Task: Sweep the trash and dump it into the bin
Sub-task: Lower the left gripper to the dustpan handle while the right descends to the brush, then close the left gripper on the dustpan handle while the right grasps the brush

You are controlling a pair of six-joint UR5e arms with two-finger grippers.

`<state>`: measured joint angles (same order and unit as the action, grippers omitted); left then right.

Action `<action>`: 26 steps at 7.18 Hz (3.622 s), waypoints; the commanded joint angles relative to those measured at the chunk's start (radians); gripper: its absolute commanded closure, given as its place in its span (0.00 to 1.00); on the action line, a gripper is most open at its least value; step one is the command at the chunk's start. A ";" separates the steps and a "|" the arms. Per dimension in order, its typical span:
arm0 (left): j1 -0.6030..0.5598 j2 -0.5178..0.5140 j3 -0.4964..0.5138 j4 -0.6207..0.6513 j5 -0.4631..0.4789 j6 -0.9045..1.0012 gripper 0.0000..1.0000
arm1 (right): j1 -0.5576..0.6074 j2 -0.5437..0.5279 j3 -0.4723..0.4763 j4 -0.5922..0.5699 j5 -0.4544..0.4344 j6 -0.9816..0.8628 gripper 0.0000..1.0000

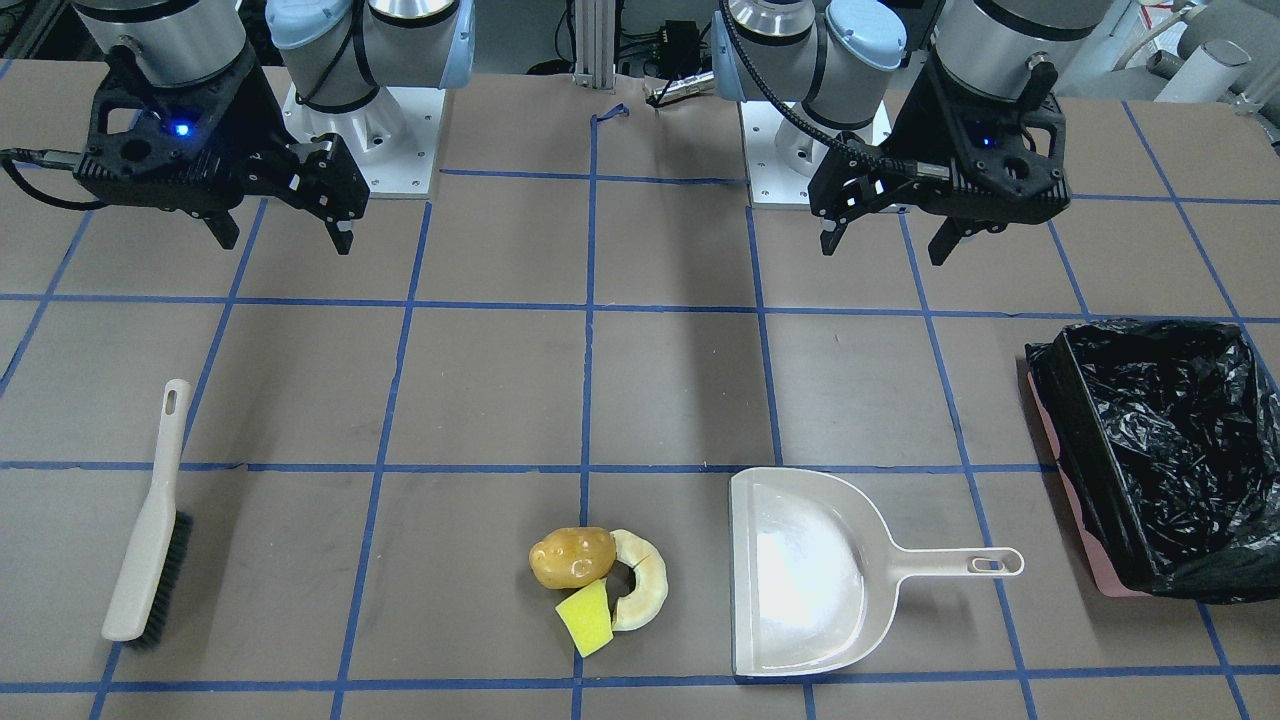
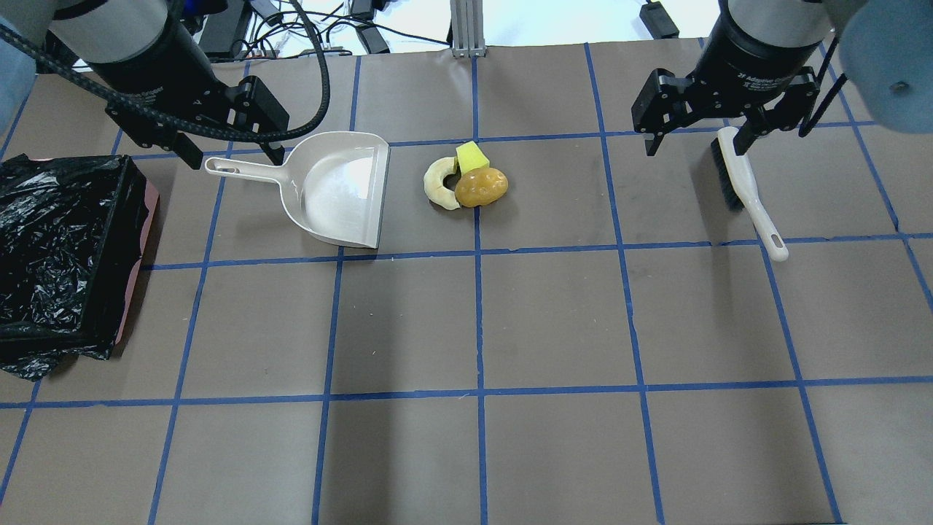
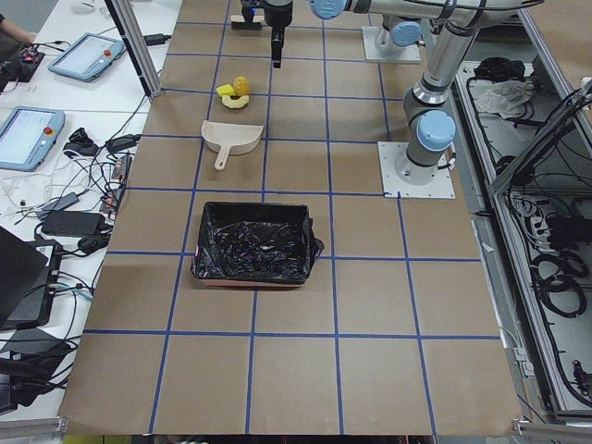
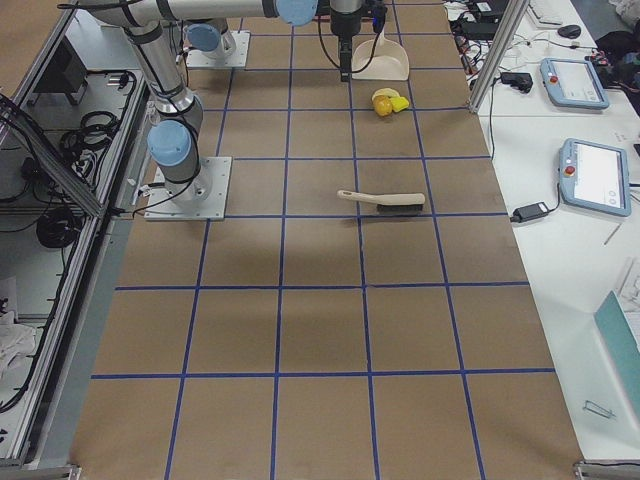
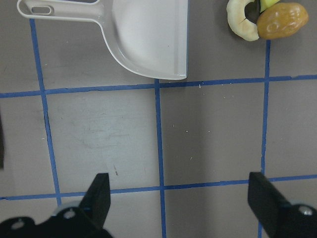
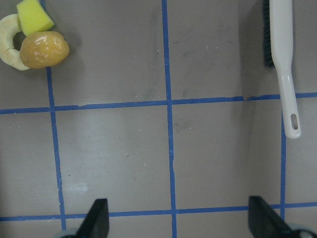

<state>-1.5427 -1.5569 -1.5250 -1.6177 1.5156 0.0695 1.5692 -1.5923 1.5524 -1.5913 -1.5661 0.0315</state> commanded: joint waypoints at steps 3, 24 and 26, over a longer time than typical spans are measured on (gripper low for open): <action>0.056 -0.072 -0.053 0.172 0.012 0.487 0.00 | -0.084 0.038 0.056 -0.012 -0.011 -0.073 0.00; 0.184 -0.566 0.040 0.472 -0.028 1.567 0.00 | -0.348 0.367 0.230 -0.354 -0.158 -0.381 0.96; 0.184 -0.580 0.049 0.478 -0.029 1.617 0.00 | -0.307 0.316 0.174 -0.270 -0.155 -0.361 0.96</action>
<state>-1.3590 -2.1268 -1.4817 -1.1425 1.4879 1.6533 1.2362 -1.2494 1.7602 -1.9154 -1.7214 -0.3404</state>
